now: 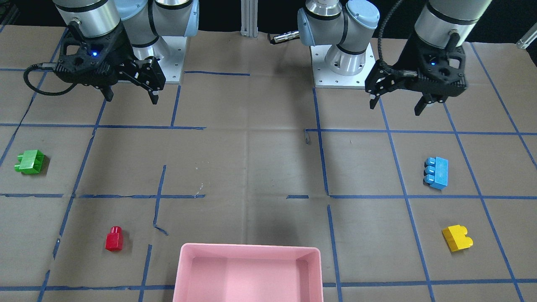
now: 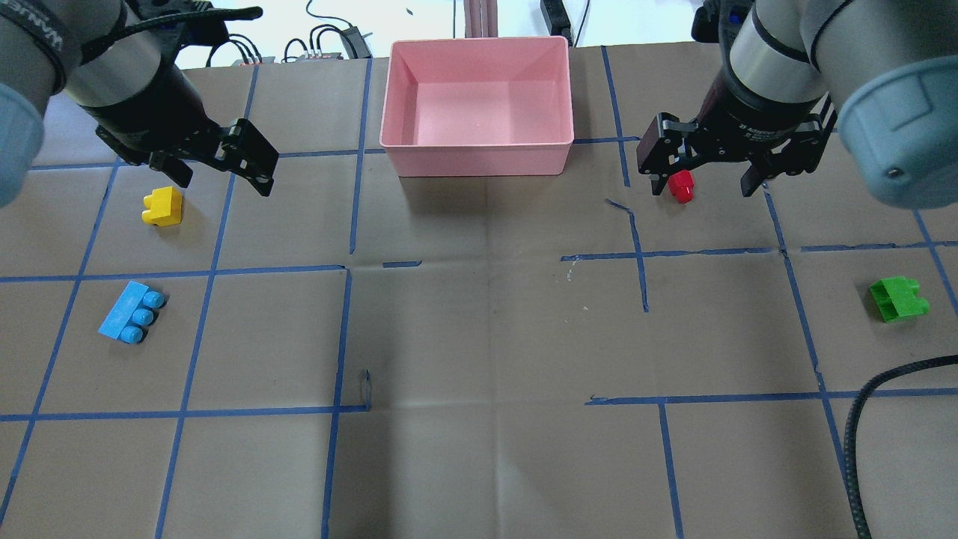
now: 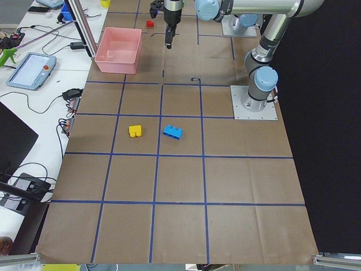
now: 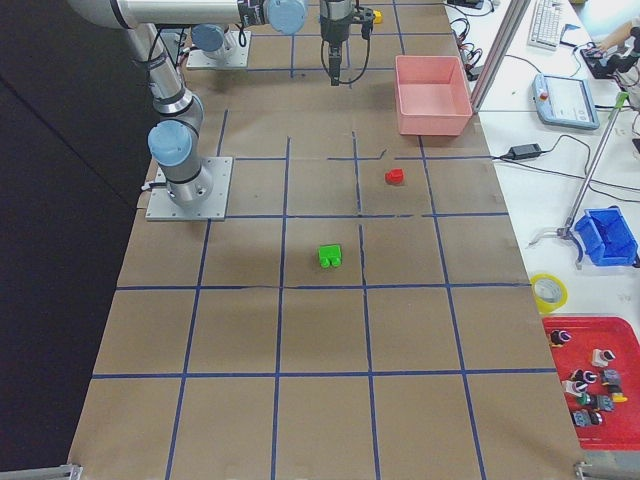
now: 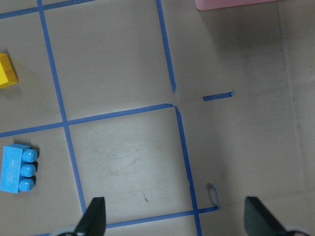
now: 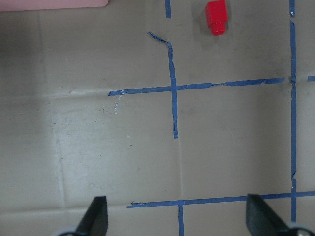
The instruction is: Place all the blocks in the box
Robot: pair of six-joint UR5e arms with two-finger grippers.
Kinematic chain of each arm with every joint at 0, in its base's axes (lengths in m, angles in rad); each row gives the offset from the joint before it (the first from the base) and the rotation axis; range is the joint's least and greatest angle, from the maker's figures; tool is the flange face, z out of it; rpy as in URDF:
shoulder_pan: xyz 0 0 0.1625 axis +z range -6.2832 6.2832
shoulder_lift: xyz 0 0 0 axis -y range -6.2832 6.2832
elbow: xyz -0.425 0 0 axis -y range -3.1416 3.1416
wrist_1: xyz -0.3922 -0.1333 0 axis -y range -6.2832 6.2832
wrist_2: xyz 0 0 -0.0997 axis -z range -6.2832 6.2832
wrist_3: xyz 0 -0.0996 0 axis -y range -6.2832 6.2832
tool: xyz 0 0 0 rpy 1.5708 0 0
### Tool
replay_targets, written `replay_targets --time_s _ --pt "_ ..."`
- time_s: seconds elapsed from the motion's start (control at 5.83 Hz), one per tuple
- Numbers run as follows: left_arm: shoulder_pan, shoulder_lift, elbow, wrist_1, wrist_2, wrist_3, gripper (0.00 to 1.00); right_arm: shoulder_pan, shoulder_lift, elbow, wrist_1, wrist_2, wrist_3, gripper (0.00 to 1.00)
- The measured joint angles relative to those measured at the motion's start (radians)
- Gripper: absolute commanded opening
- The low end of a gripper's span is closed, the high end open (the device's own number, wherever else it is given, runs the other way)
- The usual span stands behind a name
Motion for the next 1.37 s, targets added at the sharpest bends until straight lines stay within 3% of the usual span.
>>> replay_targets --time_s 0.51,0.86,1.2,1.37 --pt "0.337 0.003 -0.027 -0.011 0.0 0.414 1.0 0.0 0.001 0.006 -0.001 0.0 0.0 1.0" --pt "0.547 0.002 -0.123 0.017 -0.005 0.668 1.0 -0.001 -0.001 0.018 0.005 0.001 0.0 1.0" --pt "0.604 -0.001 -0.253 0.144 -0.004 0.725 1.0 -0.069 -0.012 0.049 0.01 0.0 -0.027 1.0" --pt "0.607 -0.014 -0.314 0.234 -0.005 0.731 1.0 -0.176 -0.017 0.064 0.005 0.004 -0.145 1.0"
